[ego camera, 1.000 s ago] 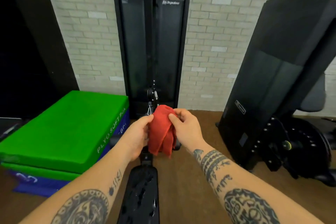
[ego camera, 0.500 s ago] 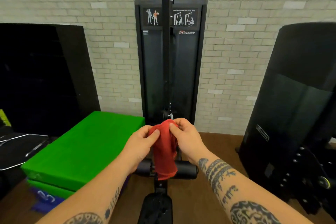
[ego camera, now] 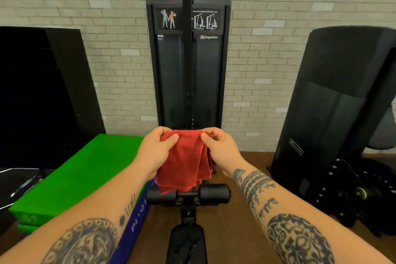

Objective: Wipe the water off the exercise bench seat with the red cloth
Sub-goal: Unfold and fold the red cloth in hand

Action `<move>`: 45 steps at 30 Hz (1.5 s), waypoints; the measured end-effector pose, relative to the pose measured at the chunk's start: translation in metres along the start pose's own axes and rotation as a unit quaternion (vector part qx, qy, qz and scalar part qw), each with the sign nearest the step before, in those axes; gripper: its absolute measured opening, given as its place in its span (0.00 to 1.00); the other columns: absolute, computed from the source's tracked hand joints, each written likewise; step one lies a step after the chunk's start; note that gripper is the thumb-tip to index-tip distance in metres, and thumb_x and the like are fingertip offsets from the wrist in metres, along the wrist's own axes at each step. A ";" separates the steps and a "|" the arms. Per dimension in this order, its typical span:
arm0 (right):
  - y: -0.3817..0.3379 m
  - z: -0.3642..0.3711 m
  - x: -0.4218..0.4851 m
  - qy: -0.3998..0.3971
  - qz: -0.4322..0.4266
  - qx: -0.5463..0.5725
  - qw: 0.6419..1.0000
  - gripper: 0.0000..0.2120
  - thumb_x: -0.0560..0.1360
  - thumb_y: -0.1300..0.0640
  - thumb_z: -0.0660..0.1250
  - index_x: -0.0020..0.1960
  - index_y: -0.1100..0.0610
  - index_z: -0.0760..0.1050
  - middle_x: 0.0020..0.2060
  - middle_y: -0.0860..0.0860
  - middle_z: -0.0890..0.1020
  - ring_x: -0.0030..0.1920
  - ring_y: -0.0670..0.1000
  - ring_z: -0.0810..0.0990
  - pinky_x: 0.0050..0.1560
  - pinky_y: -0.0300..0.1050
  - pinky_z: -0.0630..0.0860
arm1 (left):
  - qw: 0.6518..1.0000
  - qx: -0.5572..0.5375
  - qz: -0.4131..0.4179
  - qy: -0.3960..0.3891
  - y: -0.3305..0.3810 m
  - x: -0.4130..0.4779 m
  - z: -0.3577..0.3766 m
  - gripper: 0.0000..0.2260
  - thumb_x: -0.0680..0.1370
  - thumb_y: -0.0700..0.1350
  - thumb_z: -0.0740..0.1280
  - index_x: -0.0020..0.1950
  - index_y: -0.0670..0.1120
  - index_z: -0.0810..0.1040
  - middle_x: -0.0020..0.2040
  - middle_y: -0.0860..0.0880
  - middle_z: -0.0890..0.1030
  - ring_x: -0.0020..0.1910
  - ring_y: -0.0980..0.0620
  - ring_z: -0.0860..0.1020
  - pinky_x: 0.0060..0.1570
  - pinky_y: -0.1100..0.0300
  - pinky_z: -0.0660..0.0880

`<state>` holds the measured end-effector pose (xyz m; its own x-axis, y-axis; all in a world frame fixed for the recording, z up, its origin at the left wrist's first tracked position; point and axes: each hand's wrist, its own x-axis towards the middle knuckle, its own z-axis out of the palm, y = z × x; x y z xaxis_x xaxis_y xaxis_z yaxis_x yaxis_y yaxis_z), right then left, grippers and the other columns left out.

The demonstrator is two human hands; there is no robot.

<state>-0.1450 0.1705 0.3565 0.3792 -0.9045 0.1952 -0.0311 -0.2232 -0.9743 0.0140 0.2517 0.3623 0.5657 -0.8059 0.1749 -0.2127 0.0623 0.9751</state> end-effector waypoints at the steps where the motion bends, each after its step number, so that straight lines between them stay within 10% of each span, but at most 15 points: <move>1: -0.002 0.001 -0.005 0.008 0.002 -0.004 1.000 0.07 0.80 0.55 0.66 0.51 0.49 0.83 0.45 0.49 0.85 0.49 0.51 0.84 0.55 0.52 0.82 | 1.000 0.011 0.014 -0.009 0.004 0.000 -0.003 0.04 0.77 0.43 0.71 0.44 0.51 0.80 0.42 0.49 0.84 0.41 0.49 0.79 0.43 0.55 0.75; 5: -0.013 0.003 -0.033 0.094 -0.021 -0.025 0.995 0.06 0.79 0.56 0.67 0.53 0.50 0.82 0.42 0.45 0.83 0.46 0.46 0.82 0.48 0.42 0.79 | 0.995 0.081 0.053 -0.036 0.014 -0.001 -0.018 0.03 0.73 0.50 0.74 0.45 0.57 0.85 0.43 0.54 0.86 0.47 0.51 0.83 0.50 0.52 0.80; 12: -0.022 -0.002 -0.087 0.208 -0.046 -0.114 0.970 0.02 0.76 0.48 0.70 0.45 0.45 0.81 0.46 0.45 0.83 0.49 0.44 0.81 0.52 0.42 0.79 | 0.980 0.160 0.091 -0.078 0.023 -0.036 -0.022 0.15 0.70 0.58 0.75 0.35 0.49 0.78 0.30 0.53 0.79 0.31 0.53 0.75 0.32 0.57 0.69; 18: -0.039 -0.017 -0.126 0.095 0.006 0.043 0.995 0.07 0.80 0.54 0.66 0.53 0.56 0.79 0.41 0.49 0.83 0.40 0.45 0.80 0.44 0.41 0.78 | 0.980 0.045 0.091 -0.171 0.022 -0.061 -0.013 0.05 0.77 0.48 0.71 0.42 0.57 0.82 0.40 0.50 0.84 0.40 0.52 0.79 0.44 0.53 0.75; 27: -0.048 -0.031 -0.145 0.002 0.014 -0.127 0.992 0.06 0.79 0.54 0.68 0.51 0.55 0.81 0.40 0.49 0.85 0.40 0.45 0.82 0.42 0.40 0.80 | 0.980 0.059 0.094 -0.168 0.045 -0.092 0.010 0.04 0.77 0.49 0.70 0.46 0.57 0.83 0.44 0.54 0.84 0.44 0.56 0.80 0.41 0.63 0.73; 34: -0.053 -0.048 -0.150 0.012 0.163 0.149 0.975 0.03 0.77 0.57 0.71 0.45 0.55 0.79 0.36 0.52 0.83 0.38 0.50 0.81 0.47 0.48 0.78 | 0.982 0.124 0.139 -0.027 0.041 -0.112 0.032 0.09 0.72 0.55 0.74 0.47 0.56 0.78 0.47 0.54 0.80 0.42 0.56 0.79 0.44 0.59 0.74; 40: -0.045 -0.071 -0.165 0.032 0.295 0.285 0.911 0.09 0.75 0.55 0.72 0.54 0.57 0.81 0.37 0.51 0.83 0.45 0.51 0.82 0.49 0.49 0.78 | 0.978 -0.012 -0.004 -0.208 0.034 -0.157 0.062 0.07 0.75 0.53 0.72 0.47 0.51 0.85 0.44 0.50 0.86 0.46 0.51 0.83 0.47 0.54 0.81; 45: -0.037 -0.099 -0.181 0.035 0.311 0.287 0.905 0.12 0.78 0.53 0.68 0.58 0.56 0.81 0.50 0.53 0.84 0.56 0.53 0.80 0.62 0.52 0.75 | 0.977 0.100 0.089 -0.167 0.030 -0.174 0.086 0.15 0.67 0.56 0.79 0.50 0.55 0.82 0.46 0.56 0.85 0.47 0.60 0.83 0.48 0.61 0.78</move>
<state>-0.3038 0.3066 0.3685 0.3934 -0.8156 -0.4243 0.2756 0.5449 -0.7919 -0.1589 0.3432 0.3498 0.2221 -0.9418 0.2524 -0.4535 0.1294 0.8818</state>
